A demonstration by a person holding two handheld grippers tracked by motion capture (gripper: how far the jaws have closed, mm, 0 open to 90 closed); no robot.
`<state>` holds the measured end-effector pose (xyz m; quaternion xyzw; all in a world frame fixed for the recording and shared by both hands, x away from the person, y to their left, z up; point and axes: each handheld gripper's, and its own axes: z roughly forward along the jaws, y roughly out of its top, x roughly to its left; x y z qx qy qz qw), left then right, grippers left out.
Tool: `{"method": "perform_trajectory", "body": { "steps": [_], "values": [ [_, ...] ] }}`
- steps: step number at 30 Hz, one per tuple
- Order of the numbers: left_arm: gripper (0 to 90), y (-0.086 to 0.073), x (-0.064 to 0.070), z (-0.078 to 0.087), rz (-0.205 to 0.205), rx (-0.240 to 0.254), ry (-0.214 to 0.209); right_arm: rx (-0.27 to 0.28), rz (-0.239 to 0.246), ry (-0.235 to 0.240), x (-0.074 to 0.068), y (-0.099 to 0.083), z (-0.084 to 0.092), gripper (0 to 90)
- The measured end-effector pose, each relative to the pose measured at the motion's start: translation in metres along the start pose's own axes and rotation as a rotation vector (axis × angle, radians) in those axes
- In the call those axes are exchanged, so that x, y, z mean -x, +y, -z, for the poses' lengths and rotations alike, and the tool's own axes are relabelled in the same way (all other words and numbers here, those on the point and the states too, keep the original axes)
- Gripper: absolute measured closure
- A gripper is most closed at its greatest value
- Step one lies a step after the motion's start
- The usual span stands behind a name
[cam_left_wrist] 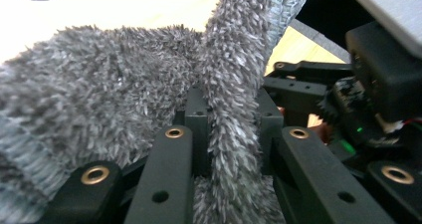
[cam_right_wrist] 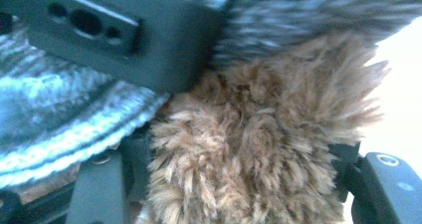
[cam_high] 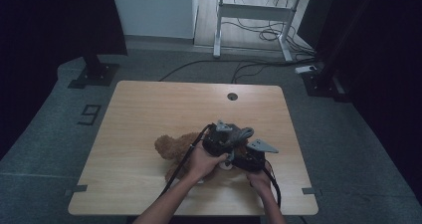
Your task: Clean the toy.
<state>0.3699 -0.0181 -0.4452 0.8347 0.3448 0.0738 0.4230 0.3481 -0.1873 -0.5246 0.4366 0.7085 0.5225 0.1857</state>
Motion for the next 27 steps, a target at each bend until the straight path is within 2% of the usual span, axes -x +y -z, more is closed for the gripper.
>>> {"method": "perform_trajectory", "body": {
  "steps": [5,6,8,9,12,16,20,22,23,25,27],
  "values": [
    [75.0,-0.016,-0.029,0.021,0.014,-0.012,0.110,0.001,0.005,-0.001,0.000,0.000,0.000,35.2],
    [75.1,-0.020,-0.034,0.024,0.023,-0.004,0.107,0.001,0.003,-0.001,0.000,0.000,0.000,35.2],
    [75.3,-0.026,-0.044,0.034,0.064,0.023,0.075,0.002,0.003,-0.001,0.000,0.000,0.000,35.2],
    [75.3,-0.029,-0.046,0.038,0.067,0.031,0.072,0.002,0.004,-0.002,0.000,0.000,0.000,35.2],
    [75.4,-0.036,-0.050,0.049,0.048,0.042,0.092,0.002,0.006,-0.004,0.000,0.000,0.000,35.3],
    [75.5,-0.048,-0.063,0.065,0.083,0.070,0.088,0.003,0.008,-0.004,-0.001,0.000,0.000,35.3],
    [75.3,-0.060,-0.078,0.082,0.115,0.087,0.123,0.003,0.007,-0.006,-0.001,0.000,0.000,35.3],
    [75.1,-0.068,-0.088,0.091,0.146,0.095,0.130,0.004,0.008,-0.007,-0.001,0.000,0.000,35.3],
    [75.1,-0.068,-0.088,0.091,0.146,0.095,0.130,0.004,0.008,-0.007,-0.001,0.000,0.000,35.3],
    [75.0,-0.081,-0.103,0.102,0.196,0.105,0.158,0.007,0.008,-0.007,-0.001,0.000,0.000,35.3],
    [74.8,-0.091,-0.112,0.105,0.256,0.113,0.126,0.007,0.009,-0.008,-0.001,0.000,0.000,35.2]
  ]
}}
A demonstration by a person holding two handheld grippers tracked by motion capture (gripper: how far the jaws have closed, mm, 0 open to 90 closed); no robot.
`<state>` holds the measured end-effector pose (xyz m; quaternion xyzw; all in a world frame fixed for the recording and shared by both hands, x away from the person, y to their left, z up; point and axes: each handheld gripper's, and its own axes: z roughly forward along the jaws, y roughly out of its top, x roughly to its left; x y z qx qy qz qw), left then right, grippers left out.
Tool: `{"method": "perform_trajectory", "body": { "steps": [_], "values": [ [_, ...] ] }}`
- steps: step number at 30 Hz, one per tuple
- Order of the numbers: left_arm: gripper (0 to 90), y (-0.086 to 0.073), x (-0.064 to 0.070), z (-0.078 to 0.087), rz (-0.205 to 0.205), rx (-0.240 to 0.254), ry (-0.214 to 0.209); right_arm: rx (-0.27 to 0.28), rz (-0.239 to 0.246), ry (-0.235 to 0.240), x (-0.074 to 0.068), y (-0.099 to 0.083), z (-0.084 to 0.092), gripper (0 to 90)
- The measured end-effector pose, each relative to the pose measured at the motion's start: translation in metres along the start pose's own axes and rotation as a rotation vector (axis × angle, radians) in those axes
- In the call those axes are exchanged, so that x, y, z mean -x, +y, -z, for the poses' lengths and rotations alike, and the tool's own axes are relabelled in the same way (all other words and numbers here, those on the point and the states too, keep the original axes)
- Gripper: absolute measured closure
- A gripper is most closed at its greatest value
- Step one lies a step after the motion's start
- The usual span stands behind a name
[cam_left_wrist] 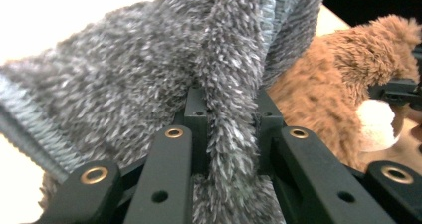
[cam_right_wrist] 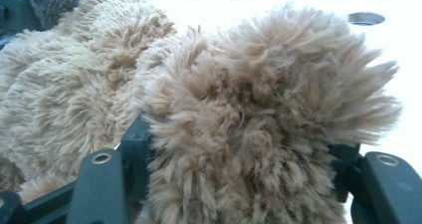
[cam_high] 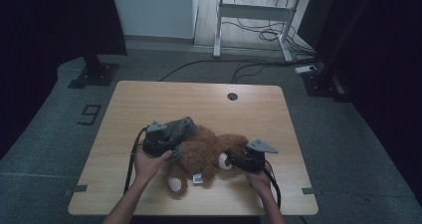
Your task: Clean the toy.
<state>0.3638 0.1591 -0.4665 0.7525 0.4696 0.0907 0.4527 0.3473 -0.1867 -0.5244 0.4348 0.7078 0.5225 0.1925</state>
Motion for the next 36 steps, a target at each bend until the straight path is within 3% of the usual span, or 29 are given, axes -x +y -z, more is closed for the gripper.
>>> {"method": "perform_trajectory", "body": {
  "steps": [2,6,12,17,19,22,26,29,30,33,36],
  "values": [
    [74.7,-0.006,-0.004,0.000,0.027,0.003,-0.025,-0.001,0.002,0.000,0.000,0.000,0.000,35.1],
    [74.7,-0.011,0.001,-0.004,0.006,0.011,-0.011,0.000,0.000,0.005,-0.001,0.000,0.001,33.4],
    [74.7,-0.018,-0.007,0.001,0.050,0.027,-0.063,0.006,0.002,0.022,0.000,-0.001,0.004,32.3],
    [74.6,-0.027,-0.014,0.007,0.065,0.022,-0.058,0.001,0.007,0.032,-0.001,-0.001,0.006,31.5],
    [74.6,-0.032,-0.018,0.008,0.101,0.022,-0.085,0.003,0.015,0.033,-0.003,-0.002,0.009,31.1],
    [74.5,-0.037,-0.018,0.009,0.109,0.019,-0.102,0.003,0.034,0.047,-0.005,-0.004,0.013,30.8],
    [73.9,-0.026,-0.014,0.014,0.114,0.032,-0.111,-0.002,0.055,0.055,-0.006,-0.005,0.017,30.9],
    [73.6,-0.005,-0.001,0.014,0.073,0.044,-0.100,-0.006,0.081,0.051,-0.007,-0.006,0.018,30.9],
    [73.5,-0.005,-0.001,0.014,0.073,0.044,-0.100,-0.012,0.099,0.049,-0.009,-0.006,0.019,30.9],
    [73.6,0.011,0.017,-0.001,0.048,0.018,-0.131,-0.017,0.119,0.055,-0.009,-0.006,0.021,30.9],
    [73.6,0.009,0.030,-0.016,0.017,-0.010,-0.131,-0.017,0.124,0.061,-0.008,-0.007,0.023,30.8]
  ]
}}
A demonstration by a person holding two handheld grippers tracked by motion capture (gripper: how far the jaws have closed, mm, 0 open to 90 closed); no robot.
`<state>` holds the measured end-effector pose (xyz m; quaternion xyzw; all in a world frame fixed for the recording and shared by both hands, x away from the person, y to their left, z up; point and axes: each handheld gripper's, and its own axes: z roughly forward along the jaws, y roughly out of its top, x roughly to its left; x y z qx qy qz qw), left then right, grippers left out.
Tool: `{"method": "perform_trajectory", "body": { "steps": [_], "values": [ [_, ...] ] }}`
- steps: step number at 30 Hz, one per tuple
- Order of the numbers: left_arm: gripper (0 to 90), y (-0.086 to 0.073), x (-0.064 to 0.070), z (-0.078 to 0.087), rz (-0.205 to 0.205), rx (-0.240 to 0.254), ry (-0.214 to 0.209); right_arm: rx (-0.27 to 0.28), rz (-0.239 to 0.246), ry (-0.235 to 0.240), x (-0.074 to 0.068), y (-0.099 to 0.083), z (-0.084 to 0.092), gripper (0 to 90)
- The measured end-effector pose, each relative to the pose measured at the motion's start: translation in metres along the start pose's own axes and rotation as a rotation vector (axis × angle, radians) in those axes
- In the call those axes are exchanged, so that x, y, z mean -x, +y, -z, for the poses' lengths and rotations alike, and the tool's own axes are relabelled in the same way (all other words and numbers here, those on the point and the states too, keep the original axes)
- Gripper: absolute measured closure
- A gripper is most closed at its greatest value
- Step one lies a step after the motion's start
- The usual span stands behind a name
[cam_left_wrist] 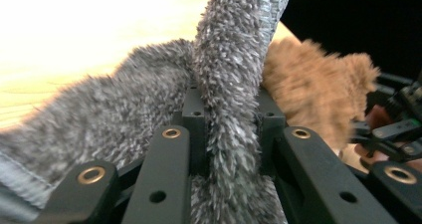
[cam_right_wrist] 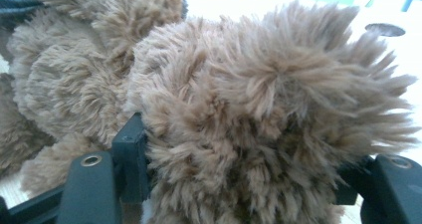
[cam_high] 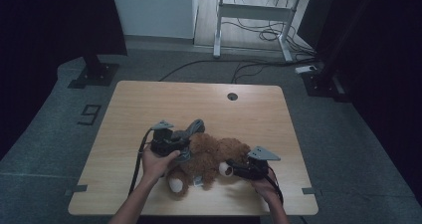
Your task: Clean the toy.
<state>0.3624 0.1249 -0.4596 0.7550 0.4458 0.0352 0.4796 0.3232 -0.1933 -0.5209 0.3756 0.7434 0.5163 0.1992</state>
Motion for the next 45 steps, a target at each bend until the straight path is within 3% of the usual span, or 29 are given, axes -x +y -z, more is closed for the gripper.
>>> {"method": "perform_trajectory", "body": {
  "steps": [2,8,11,14,16,20,22,26,31,34,38,42,45],
  "values": [
    [73.7,-0.005,0.002,-0.003,-0.003,0.010,0.009,-0.005,-0.004,0.006,0.000,-0.001,0.002,29.6],
    [74.7,-0.026,0.005,0.002,-0.024,0.050,0.024,-0.034,-0.076,0.058,0.005,0.008,0.008,12.9],
    [74.9,-0.035,0.010,0.005,-0.049,0.073,0.034,-0.031,-0.082,0.059,0.006,0.018,0.017,12.4],
    [75.0,-0.043,0.013,0.009,-0.070,0.089,0.031,0.024,-0.111,0.056,0.011,0.029,0.028,12.2],
    [75.0,-0.049,0.016,0.012,-0.075,0.098,0.018,0.019,-0.106,0.043,0.015,0.038,0.029,11.3],
    [75.0,-0.056,0.019,0.015,-0.082,0.116,0.011,-0.042,-0.121,0.064,0.022,0.055,0.014,8.1],
    [75.0,-0.057,0.019,0.015,-0.083,0.117,0.010,-0.104,-0.122,0.098,0.023,0.058,0.004,5.7],
    [75.0,-0.056,0.020,0.015,-0.091,0.108,0.002,-0.235,-0.132,0.171,0.019,0.043,-0.014,0.5],
    [75.0,-0.057,0.022,0.016,-0.096,0.105,-0.011,-0.305,-0.185,0.194,0.022,0.024,-0.015,0.0],
    [74.9,-0.058,0.023,0.016,-0.099,0.106,-0.009,-0.323,-0.181,0.199,0.020,0.019,-0.014,5.0],
    [74.8,-0.056,0.022,0.016,-0.080,0.110,-0.015,-0.318,-0.168,0.194,0.020,0.020,-0.013,22.3],
    [74.7,-0.054,0.020,0.018,-0.067,0.112,-0.026,-0.283,-0.113,0.190,0.015,0.023,-0.008,41.0],
    [74.6,-0.052,0.018,0.021,-0.058,0.113,-0.036,-0.248,-0.128,0.203,0.015,0.023,-0.005,46.9]
  ]
}}
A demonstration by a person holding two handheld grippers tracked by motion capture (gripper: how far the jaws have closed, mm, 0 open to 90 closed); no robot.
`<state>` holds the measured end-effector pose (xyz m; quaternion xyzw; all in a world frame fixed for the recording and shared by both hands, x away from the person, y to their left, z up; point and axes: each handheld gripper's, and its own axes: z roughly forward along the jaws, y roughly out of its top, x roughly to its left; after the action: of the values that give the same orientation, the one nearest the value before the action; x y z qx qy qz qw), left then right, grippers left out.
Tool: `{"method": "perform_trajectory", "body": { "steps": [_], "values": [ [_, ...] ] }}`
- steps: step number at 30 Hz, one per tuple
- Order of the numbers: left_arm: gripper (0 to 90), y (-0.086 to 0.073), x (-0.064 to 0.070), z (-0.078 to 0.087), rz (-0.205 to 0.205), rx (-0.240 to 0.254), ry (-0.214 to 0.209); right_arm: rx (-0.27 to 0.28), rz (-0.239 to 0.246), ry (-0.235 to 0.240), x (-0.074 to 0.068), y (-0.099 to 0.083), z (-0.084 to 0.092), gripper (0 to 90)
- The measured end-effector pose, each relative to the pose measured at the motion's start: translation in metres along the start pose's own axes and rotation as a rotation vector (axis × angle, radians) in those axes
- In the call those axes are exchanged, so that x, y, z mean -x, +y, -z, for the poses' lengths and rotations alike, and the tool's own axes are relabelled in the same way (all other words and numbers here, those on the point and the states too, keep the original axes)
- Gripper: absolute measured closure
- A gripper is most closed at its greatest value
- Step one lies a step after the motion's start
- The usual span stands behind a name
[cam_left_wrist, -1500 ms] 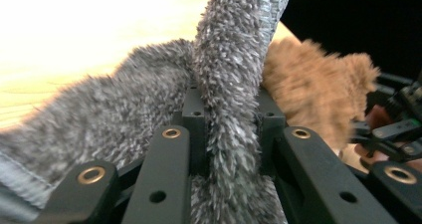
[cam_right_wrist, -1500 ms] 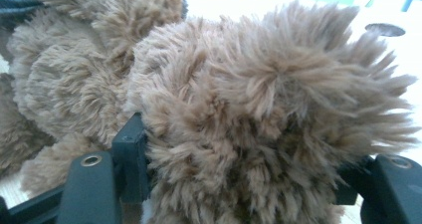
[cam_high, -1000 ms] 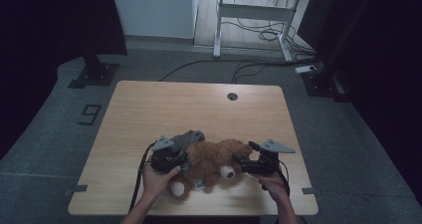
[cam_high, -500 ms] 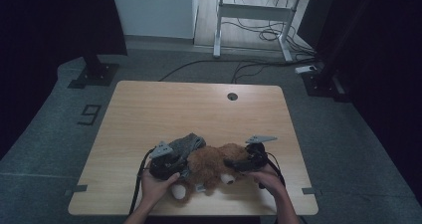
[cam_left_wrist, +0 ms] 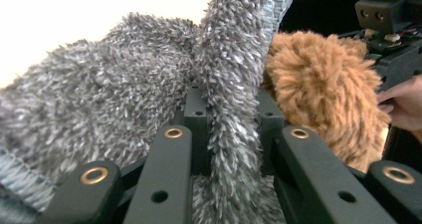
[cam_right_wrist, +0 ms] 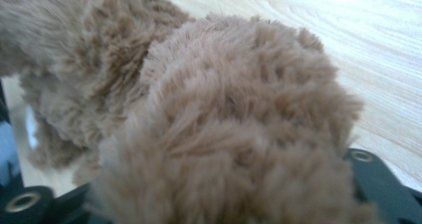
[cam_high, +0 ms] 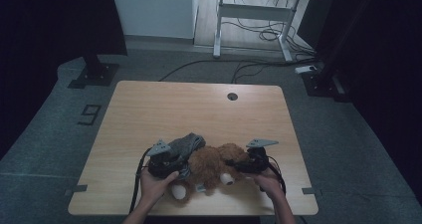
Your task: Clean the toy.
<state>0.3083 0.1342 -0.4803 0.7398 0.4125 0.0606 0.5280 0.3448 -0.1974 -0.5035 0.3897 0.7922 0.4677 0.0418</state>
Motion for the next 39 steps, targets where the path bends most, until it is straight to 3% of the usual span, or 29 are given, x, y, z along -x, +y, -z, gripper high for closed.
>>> {"method": "perform_trajectory", "body": {
  "steps": [4,11,15,20,24,28,31,34,39],
  "values": [
    [74.7,0.003,-0.002,0.003,0.001,0.002,0.002,0.062,0.003,0.012,-0.002,-0.001,0.001,51.5],
    [74.8,0.022,-0.015,0.013,0.010,0.035,0.045,0.179,0.044,-0.001,-0.014,0.012,-0.005,55.7],
    [74.8,0.037,-0.024,0.017,0.018,0.064,0.071,0.260,0.075,-0.029,-0.023,0.028,-0.012,56.7],
    [74.7,0.054,-0.037,0.014,0.047,0.099,0.097,0.373,0.130,-0.102,-0.026,0.046,-0.024,55.5],
    [74.5,0.050,-0.043,0.001,0.063,0.058,0.098,0.366,0.172,-0.106,-0.014,0.041,-0.035,50.1],
    [74.5,0.038,-0.038,-0.011,0.057,0.026,0.064,0.306,0.122,-0.104,0.006,0.019,-0.037,41.3],
    [74.5,0.032,-0.027,-0.016,0.024,0.013,0.050,0.278,0.101,-0.100,0.015,0.005,-0.034,33.9],
    [74.5,0.028,-0.017,-0.017,0.002,0.005,0.047,0.262,0.082,-0.101,0.017,-0.002,-0.028,25.3],
    [74.6,0.018,-0.012,-0.014,-0.003,0.010,0.037,0.219,0.064,-0.125,0.012,-0.005,-0.020,14.3]
  ]
}}
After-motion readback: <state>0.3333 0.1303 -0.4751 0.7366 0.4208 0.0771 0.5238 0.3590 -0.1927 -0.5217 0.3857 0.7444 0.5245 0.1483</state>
